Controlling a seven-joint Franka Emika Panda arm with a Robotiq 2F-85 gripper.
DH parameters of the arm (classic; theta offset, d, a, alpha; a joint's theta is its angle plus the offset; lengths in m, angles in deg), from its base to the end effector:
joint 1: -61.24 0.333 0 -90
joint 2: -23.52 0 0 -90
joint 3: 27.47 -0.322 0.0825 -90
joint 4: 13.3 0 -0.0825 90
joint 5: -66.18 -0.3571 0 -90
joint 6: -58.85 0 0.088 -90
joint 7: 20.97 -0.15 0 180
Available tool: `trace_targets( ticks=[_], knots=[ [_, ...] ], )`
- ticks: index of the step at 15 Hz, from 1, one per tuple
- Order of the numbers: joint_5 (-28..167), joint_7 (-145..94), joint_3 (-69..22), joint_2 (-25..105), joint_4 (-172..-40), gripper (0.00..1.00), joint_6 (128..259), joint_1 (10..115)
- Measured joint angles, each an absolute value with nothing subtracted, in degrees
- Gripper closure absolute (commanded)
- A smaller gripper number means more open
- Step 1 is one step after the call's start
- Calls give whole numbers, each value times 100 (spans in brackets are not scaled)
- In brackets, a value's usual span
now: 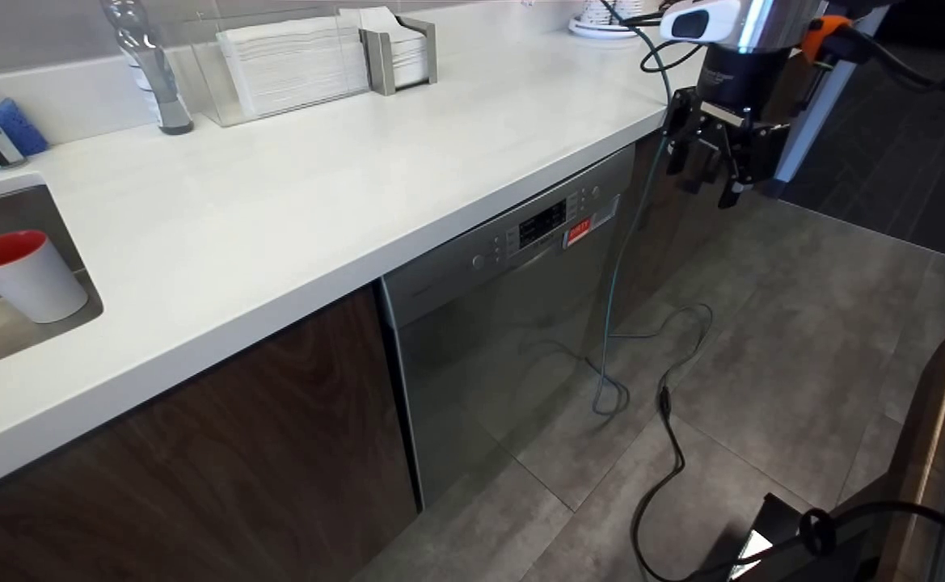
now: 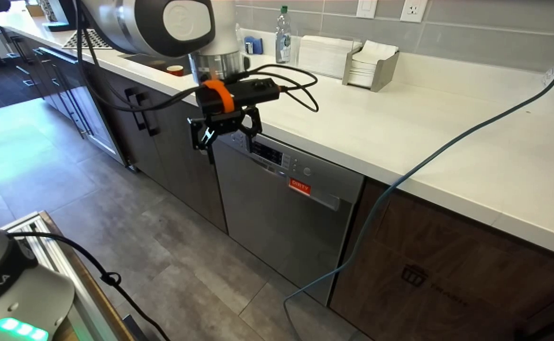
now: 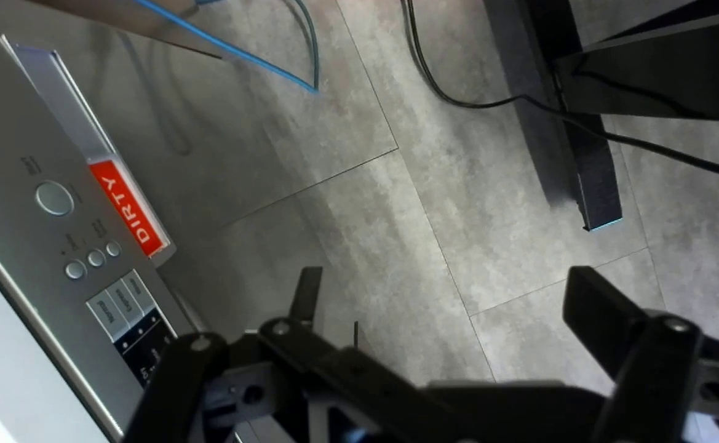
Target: Press a button on the right side of the dish washer
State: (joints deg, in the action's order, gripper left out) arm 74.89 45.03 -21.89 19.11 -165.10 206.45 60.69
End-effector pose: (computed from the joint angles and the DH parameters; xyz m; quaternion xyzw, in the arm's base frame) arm 0.4057 -0.0438 0.2543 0.8322 0.5533 -0.0203 0.0311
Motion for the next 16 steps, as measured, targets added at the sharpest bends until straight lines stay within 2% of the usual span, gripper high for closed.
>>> trace_targets(
  ticks=[10,11,12,16],
  knots=[
    [7427,5239,-2122,2495,-17035,0,23072,5911],
    [7417,5249,-2118,2597,-17048,17,23275,5893],
    [7400,5258,-2117,2702,-17052,28,23464,5883],
    [7370,5260,-2154,3073,-17051,56,24255,5797]
  ],
)
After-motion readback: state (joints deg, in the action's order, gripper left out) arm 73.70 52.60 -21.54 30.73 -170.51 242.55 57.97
